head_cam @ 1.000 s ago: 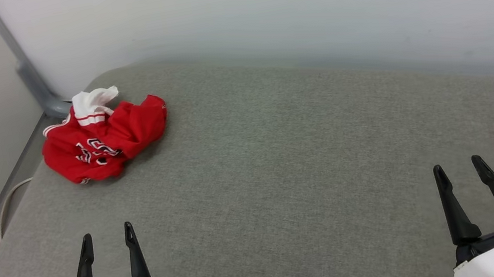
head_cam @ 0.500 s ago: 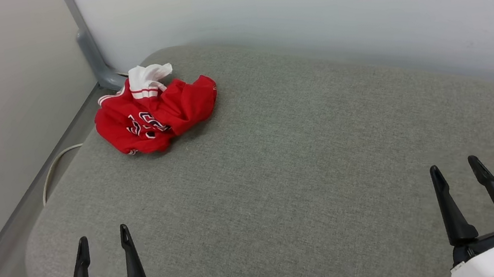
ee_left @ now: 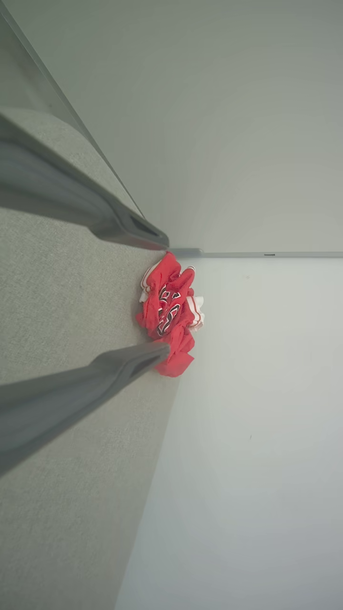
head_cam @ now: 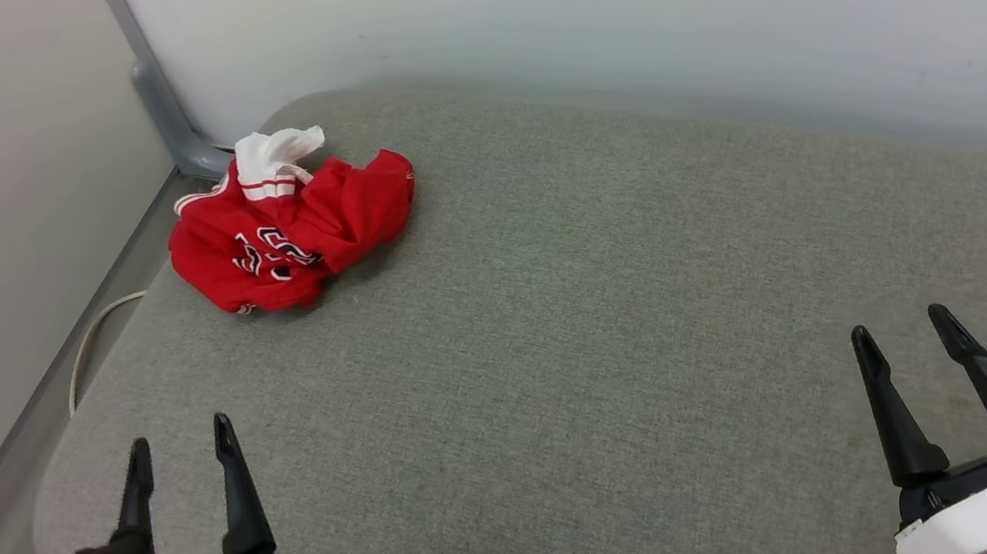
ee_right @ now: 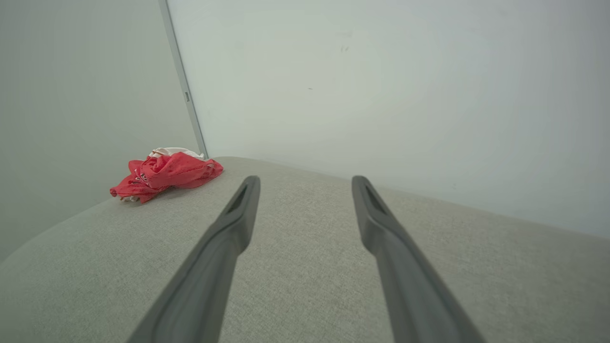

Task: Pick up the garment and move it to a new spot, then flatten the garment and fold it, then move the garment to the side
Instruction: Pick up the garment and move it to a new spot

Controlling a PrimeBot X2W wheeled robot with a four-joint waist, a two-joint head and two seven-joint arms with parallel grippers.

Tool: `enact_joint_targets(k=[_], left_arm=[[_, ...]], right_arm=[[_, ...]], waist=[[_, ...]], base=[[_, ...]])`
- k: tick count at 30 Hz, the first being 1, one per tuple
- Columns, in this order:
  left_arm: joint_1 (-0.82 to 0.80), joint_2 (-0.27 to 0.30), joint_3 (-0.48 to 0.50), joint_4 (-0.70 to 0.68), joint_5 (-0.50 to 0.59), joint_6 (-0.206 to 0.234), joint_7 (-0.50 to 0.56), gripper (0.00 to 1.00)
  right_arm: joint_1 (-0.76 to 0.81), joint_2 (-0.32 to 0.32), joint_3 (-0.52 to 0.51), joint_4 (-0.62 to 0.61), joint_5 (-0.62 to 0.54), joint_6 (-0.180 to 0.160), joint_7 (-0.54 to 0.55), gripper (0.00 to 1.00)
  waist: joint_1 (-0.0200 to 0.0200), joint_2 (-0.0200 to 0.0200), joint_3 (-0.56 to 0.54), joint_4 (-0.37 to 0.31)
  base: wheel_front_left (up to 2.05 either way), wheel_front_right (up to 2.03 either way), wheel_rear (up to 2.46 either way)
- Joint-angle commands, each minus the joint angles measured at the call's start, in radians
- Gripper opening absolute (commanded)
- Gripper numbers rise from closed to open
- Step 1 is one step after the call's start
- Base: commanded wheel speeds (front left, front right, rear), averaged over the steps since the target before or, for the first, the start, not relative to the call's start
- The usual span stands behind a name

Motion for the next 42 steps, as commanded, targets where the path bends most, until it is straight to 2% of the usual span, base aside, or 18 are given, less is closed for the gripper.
enact_joint_targets(k=[1,8,11,17,22,26,31,36,42], left_arm=[[-0.033,0.006,0.013,0.000,0.008,-0.011,-0.003,1.00],[-0.254,0.075,0.108,0.026,0.009,-0.079,-0.003,1.00],[-0.368,0.102,0.148,0.052,-0.024,-0.098,-0.003,1.00],[-0.576,0.191,0.161,0.136,-0.060,-0.122,-0.003,1.00],[-0.739,0.277,0.121,0.270,-0.134,-0.127,0.024,1.00],[-0.837,0.368,0.044,0.352,-0.261,-0.128,0.148,1.00],[-0.904,0.460,-0.041,0.449,-0.421,-0.128,0.379,1.00],[-0.938,0.521,-0.092,0.527,-0.543,-0.128,0.570,1.00],[-0.938,0.560,-0.140,0.616,-0.661,-0.129,0.753,1.00]], right_arm=[[-0.013,0.001,0.000,-0.006,-0.009,-0.001,-0.002,1.00],[-0.050,0.001,-0.009,-0.042,-0.056,-0.001,-0.002,1.00],[-0.077,0.001,-0.013,-0.064,-0.087,-0.001,-0.002,1.00],[-0.135,0.001,-0.019,-0.120,-0.140,-0.001,-0.002,1.00],[-0.179,0.001,-0.033,-0.170,-0.168,-0.001,-0.002,1.00],[-0.207,0.001,-0.035,-0.205,-0.184,-0.001,-0.002,1.00],[-0.233,0.001,-0.040,-0.236,-0.199,-0.001,-0.002,1.00],[-0.248,0.001,-0.048,-0.253,-0.208,-0.001,-0.002,1.00],[-0.258,0.001,-0.053,-0.262,-0.214,-0.001,-0.002,1.00]], waist=[[0.0000,0.0000,0.013,-0.015],[0.0000,0.0000,0.105,-0.077],[0.0000,0.0000,0.168,-0.101],[0.0000,0.0000,0.302,-0.138],[0.0000,0.0000,0.398,-0.156],[0.0000,0.0000,0.456,-0.176],[0.0000,0.0000,0.505,-0.199],[0.0000,0.0000,0.544,-0.218],[0.0000,0.0000,0.581,-0.243]], base=[[0.00,0.00,0.00],[0.00,0.00,0.00],[0.00,0.00,0.00],[0.00,0.00,0.00],[0.00,0.00,0.00],[0.00,0.00,0.00],[0.00,0.00,0.00],[0.00,0.00,0.00],[0.00,0.00,0.00]])
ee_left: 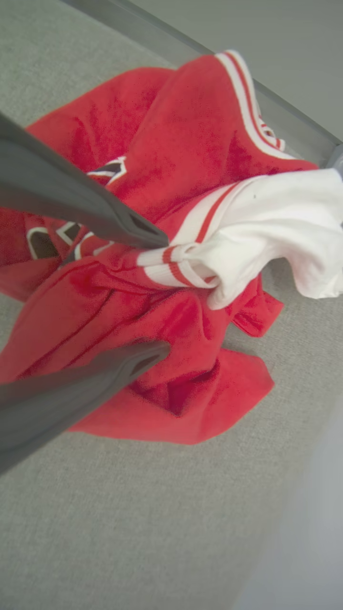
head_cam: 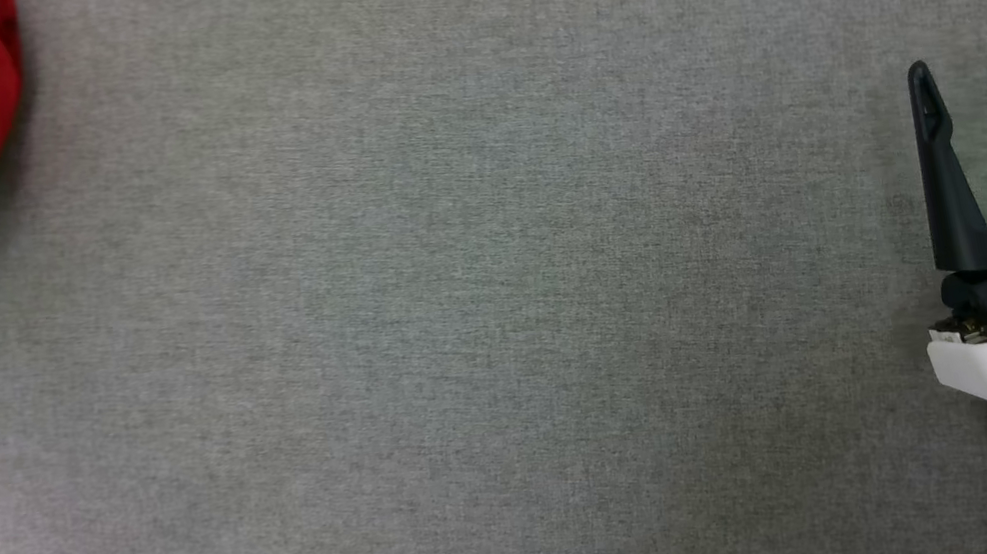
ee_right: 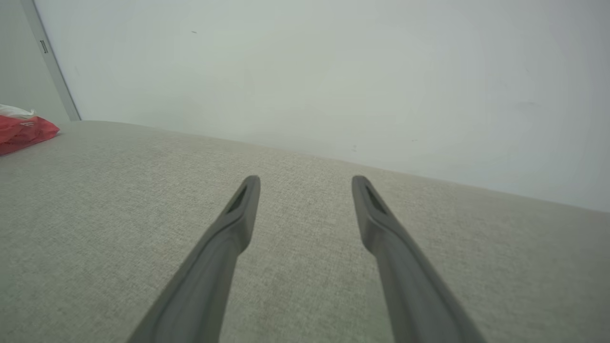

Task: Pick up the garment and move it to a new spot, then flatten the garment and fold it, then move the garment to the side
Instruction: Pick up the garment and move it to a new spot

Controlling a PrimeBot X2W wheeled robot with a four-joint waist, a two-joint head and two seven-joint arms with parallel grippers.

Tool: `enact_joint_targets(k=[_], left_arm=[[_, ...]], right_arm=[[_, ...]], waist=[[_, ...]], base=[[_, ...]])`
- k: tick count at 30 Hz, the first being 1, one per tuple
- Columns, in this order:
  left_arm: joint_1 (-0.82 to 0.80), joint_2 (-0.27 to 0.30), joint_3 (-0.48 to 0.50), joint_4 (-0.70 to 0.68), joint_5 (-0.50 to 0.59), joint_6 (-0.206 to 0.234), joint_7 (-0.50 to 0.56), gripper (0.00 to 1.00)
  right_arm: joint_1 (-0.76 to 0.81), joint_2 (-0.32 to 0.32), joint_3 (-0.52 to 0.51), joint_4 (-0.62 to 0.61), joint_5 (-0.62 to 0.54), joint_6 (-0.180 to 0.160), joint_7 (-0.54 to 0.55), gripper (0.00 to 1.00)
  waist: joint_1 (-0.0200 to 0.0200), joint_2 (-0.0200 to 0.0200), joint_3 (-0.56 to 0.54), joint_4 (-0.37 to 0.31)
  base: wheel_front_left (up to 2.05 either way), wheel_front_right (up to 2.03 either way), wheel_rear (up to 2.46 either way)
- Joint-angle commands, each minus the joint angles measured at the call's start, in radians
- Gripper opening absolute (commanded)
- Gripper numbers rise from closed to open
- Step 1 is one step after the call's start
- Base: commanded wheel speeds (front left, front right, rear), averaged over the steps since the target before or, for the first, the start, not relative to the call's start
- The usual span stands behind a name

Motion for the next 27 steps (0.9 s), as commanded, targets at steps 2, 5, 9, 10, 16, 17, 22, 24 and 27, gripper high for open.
enact_joint_targets(k=[2,5,9,10,16,17,22,24,27], left_arm=[[0.006,0.016,-0.018,0.041,-0.036,-0.001,0.053,1.00],[0.018,0.021,-0.042,0.093,-0.079,-0.001,0.128,1.00],[0.043,0.015,-0.098,0.132,-0.115,-0.001,0.209,1.00],[0.047,0.015,-0.109,0.134,-0.123,-0.001,0.215,1.00],[0.043,0.040,-0.162,0.127,-0.124,-0.001,0.147,0.00],[0.035,0.051,-0.168,0.116,-0.122,-0.001,0.119,0.00],[-0.015,0.105,-0.234,0.071,-0.096,-0.001,-0.007,0.00],[-0.029,0.116,-0.268,0.049,-0.086,-0.001,-0.047,0.00],[-0.054,0.134,-0.323,0.011,-0.076,-0.001,-0.094,0.00]], right_arm=[[-0.014,0.001,-0.003,-0.007,-0.007,-0.001,-0.002,1.00],[-0.018,0.001,-0.003,-0.012,-0.012,-0.001,-0.002,1.00],[-0.017,0.001,-0.001,-0.016,-0.012,-0.001,-0.002,1.00],[-0.017,0.001,-0.001,-0.014,-0.012,-0.001,-0.002,1.00],[-0.009,0.001,0.003,-0.003,-0.005,-0.001,-0.002,1.00],[-0.005,0.001,0.004,0.000,-0.002,-0.001,-0.002,1.00],[0.015,0.001,0.003,0.020,0.016,-0.001,-0.002,1.00],[0.024,0.001,0.003,0.029,0.025,-0.001,-0.002,1.00],[0.042,0.001,0.007,0.042,0.042,-0.001,-0.002,1.00]], waist=[[-0.0002,0.0000,0.021,-0.017],[-0.0002,0.0000,0.034,-0.024],[-0.0002,0.0000,0.042,-0.030],[-0.0002,0.0000,0.042,-0.031],[-0.0002,0.0000,0.018,-0.036],[-0.0002,0.0000,0.008,-0.036],[-0.0002,0.0000,-0.067,-0.036],[-0.0002,0.0000,-0.100,-0.035],[-0.0002,0.0000,-0.148,-0.035]], base=[[0.00,0.00,0.00],[0.00,0.00,0.00],[0.00,0.00,0.00],[0.00,0.00,0.00],[0.00,0.00,0.00],[0.00,0.00,0.00],[0.00,0.00,0.00],[0.00,0.00,0.00],[0.00,0.00,0.00]])
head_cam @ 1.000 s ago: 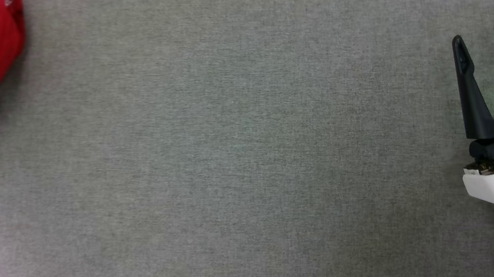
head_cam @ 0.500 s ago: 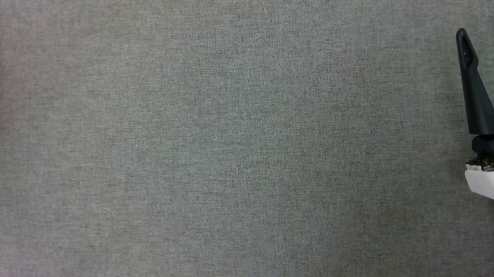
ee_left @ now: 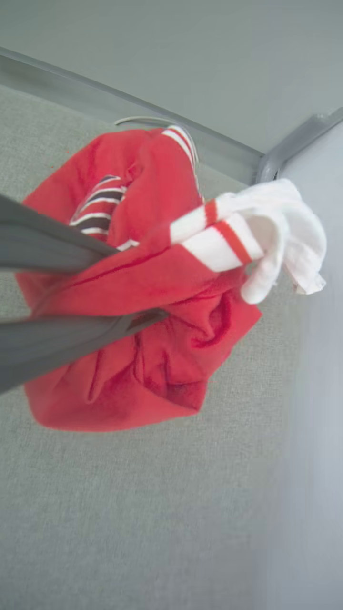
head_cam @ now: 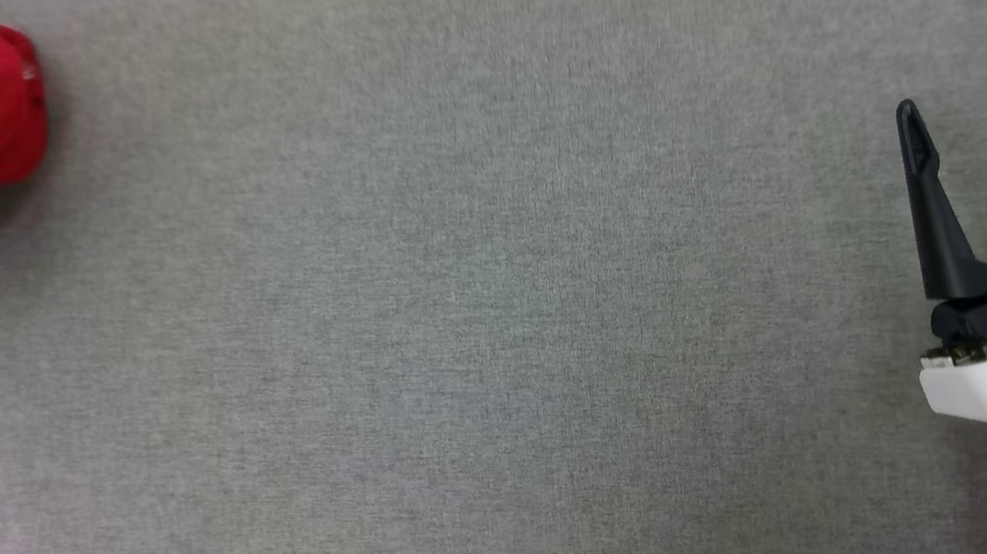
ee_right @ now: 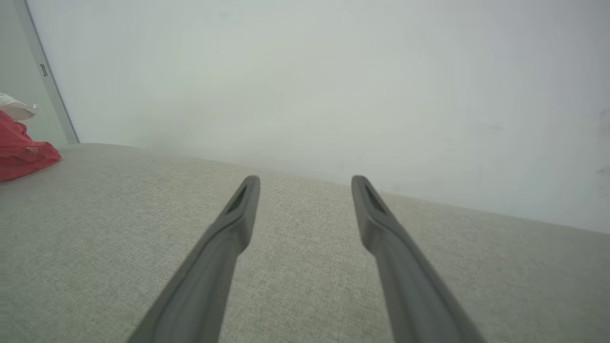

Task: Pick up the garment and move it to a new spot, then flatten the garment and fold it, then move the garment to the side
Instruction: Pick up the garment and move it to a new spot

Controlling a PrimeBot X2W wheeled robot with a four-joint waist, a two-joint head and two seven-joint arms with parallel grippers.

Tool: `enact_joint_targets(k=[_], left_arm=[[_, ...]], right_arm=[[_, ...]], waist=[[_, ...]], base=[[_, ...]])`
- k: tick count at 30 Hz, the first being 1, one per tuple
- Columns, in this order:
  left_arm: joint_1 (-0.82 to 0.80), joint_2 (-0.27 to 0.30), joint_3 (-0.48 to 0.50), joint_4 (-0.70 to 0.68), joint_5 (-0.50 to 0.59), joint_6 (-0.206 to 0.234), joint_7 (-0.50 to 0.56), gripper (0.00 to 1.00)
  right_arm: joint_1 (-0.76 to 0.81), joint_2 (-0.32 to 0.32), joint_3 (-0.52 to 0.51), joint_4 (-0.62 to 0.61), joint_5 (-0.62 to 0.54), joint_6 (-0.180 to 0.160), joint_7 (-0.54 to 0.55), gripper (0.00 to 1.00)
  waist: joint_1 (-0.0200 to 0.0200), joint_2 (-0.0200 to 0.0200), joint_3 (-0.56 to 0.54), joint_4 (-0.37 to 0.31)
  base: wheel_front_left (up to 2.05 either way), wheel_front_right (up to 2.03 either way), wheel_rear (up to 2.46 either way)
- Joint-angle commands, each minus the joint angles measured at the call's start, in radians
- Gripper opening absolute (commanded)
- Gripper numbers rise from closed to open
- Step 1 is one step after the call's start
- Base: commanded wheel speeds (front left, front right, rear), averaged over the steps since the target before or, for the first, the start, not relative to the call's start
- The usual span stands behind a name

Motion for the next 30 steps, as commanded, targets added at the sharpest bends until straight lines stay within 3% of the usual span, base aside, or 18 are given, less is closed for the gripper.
enact_joint_targets(k=[1,6,15,23,30], left_arm=[[-0.019,0.004,-0.012,-0.012,0.002,-0.001,-0.012,0.00],[-0.060,0.011,-0.122,-0.107,0.014,-0.001,-0.050,0.00],[-0.070,-0.037,-0.266,-0.337,0.060,-0.001,-0.046,0.00],[-0.073,-0.152,-0.420,-0.471,0.098,-0.001,-0.028,0.00],[-0.091,-0.288,-0.623,-0.498,0.114,-0.001,-0.044,0.00]], right_arm=[[0.017,0.001,0.002,0.006,0.010,-0.001,-0.002,1.00],[0.039,0.001,0.004,0.022,0.034,-0.001,-0.002,1.00],[0.069,0.001,-0.009,0.033,0.077,-0.001,-0.002,1.00],[0.066,0.001,-0.011,0.035,0.104,-0.001,-0.002,1.00],[0.051,0.001,-0.019,0.034,0.133,-0.001,-0.002,1.00]], waist=[[0.0001,0.0000,-0.044,0.000],[0.0001,0.0000,-0.109,-0.012],[0.0001,0.0000,-0.175,-0.078],[0.0001,0.0000,-0.184,-0.167],[0.0001,0.0000,-0.158,-0.237]], base=[[0.00,0.00,0.00],[0.00,0.00,0.00],[0.00,0.00,0.00],[0.00,0.00,0.00],[0.00,0.00,0.00]])
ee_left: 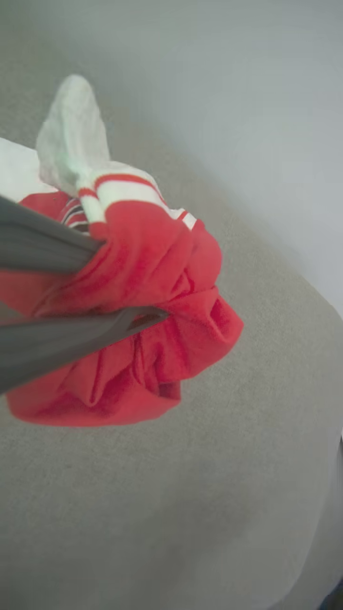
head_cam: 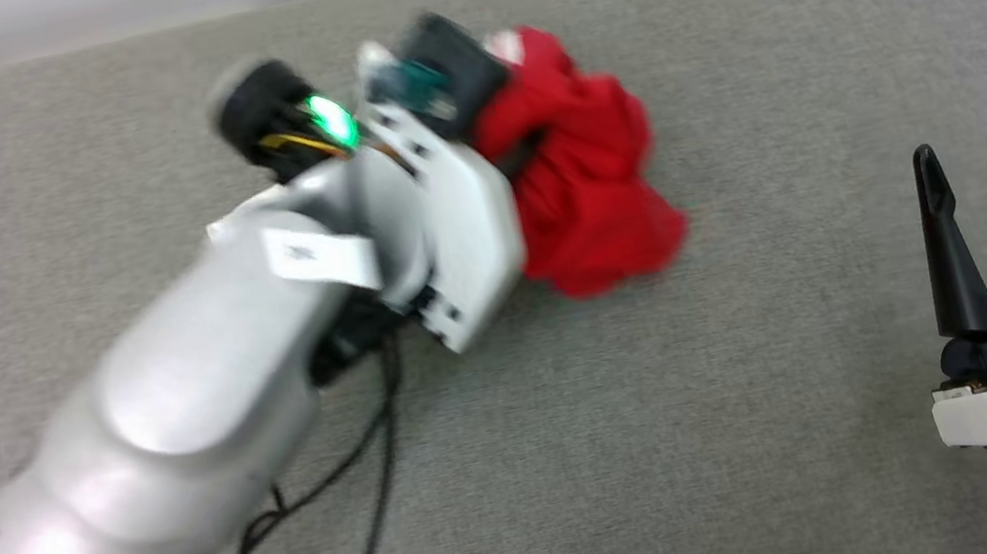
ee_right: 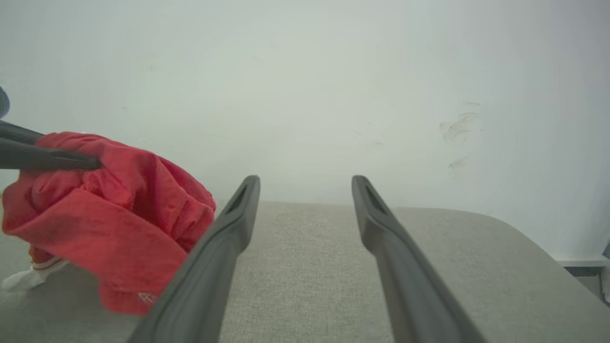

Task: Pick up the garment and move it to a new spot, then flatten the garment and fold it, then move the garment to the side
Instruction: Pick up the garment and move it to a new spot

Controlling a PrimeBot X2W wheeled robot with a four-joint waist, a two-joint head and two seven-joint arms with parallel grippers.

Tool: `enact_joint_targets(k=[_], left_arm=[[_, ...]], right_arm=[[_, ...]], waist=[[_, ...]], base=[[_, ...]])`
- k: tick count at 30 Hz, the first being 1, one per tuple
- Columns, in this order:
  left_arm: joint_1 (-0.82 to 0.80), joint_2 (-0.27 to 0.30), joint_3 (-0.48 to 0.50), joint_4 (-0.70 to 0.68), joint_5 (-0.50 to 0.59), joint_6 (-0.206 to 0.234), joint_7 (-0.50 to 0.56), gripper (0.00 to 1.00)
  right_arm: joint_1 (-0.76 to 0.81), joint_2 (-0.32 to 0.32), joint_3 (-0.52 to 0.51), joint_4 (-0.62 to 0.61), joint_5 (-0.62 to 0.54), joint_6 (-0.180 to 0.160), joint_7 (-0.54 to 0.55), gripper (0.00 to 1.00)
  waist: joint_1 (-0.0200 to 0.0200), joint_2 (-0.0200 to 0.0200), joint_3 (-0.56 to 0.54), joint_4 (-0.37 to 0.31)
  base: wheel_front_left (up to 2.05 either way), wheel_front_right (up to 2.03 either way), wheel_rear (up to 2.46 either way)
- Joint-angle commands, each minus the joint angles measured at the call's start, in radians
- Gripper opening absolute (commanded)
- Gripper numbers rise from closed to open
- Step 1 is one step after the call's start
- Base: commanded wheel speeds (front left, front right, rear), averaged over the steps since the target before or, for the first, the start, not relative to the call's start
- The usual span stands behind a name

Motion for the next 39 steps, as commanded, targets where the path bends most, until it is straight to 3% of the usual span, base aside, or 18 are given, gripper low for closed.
enact_joint_targets(k=[1,9,14,18,19,20,21,30,36,39], left_arm=[[-0.019,-0.015,-0.030,0.005,0.009,-0.001,-0.010,0.00],[0.040,-0.160,-0.245,0.101,-0.027,-0.001,-0.055,0.00],[0.143,-0.214,-0.266,0.129,0.004,-0.001,-0.003,0.00],[0.200,-0.223,-0.268,0.134,0.039,-0.001,0.015,0.00],[0.204,-0.223,-0.268,0.141,0.043,-0.001,0.003,0.30],[0.203,-0.225,-0.268,0.150,0.047,-0.001,-0.013,0.85],[0.199,-0.227,-0.267,0.161,0.044,-0.001,-0.035,1.00],[0.218,-0.237,-0.226,0.233,0.002,0.015,-0.271,1.00],[0.283,-0.183,-0.174,0.201,-0.016,0.084,-0.360,1.00],[0.334,-0.138,-0.135,0.171,-0.014,0.152,-0.430,1.00]], right_arm=[[-0.014,0.002,-0.002,-0.002,0.012,-0.001,-0.002,1.00],[-0.018,0.002,-0.008,0.002,0.036,-0.001,-0.002,1.00],[-0.022,0.002,-0.010,0.005,0.040,-0.001,-0.002,1.00],[-0.019,0.002,-0.019,0.008,0.035,-0.001,-0.002,1.00],[-0.015,0.002,-0.019,0.011,0.032,-0.001,-0.002,1.00],[-0.010,0.002,-0.019,0.014,0.028,-0.001,-0.002,1.00],[-0.006,0.002,-0.017,0.016,0.027,-0.001,-0.002,1.00],[0.057,0.001,-0.019,0.037,0.004,-0.001,-0.002,1.00],[0.097,0.002,-0.022,0.043,-0.004,-0.001,-0.002,1.00],[0.118,0.001,-0.025,0.047,-0.005,-0.001,-0.002,1.00]], waist=[[0.0001,0.0000,0.017,-0.025],[0.0001,0.0000,0.048,-0.078],[0.0001,0.0000,0.060,-0.092],[0.0001,0.0000,0.055,-0.086],[0.0001,0.0000,0.049,-0.081],[0.0001,0.0000,0.041,-0.075],[0.0001,0.0000,0.032,-0.069],[0.0001,0.0000,-0.096,-0.005],[0.0001,0.0000,-0.161,0.030],[0.0001,0.0000,-0.191,0.048]], base=[[0.00,0.00,0.00],[0.00,0.00,0.00],[0.00,0.00,0.00],[0.00,0.00,0.00],[0.00,0.00,0.00],[0.00,0.00,0.00],[0.00,0.00,0.00],[0.00,0.00,0.00],[0.00,0.00,0.00],[0.00,0.00,0.00]])
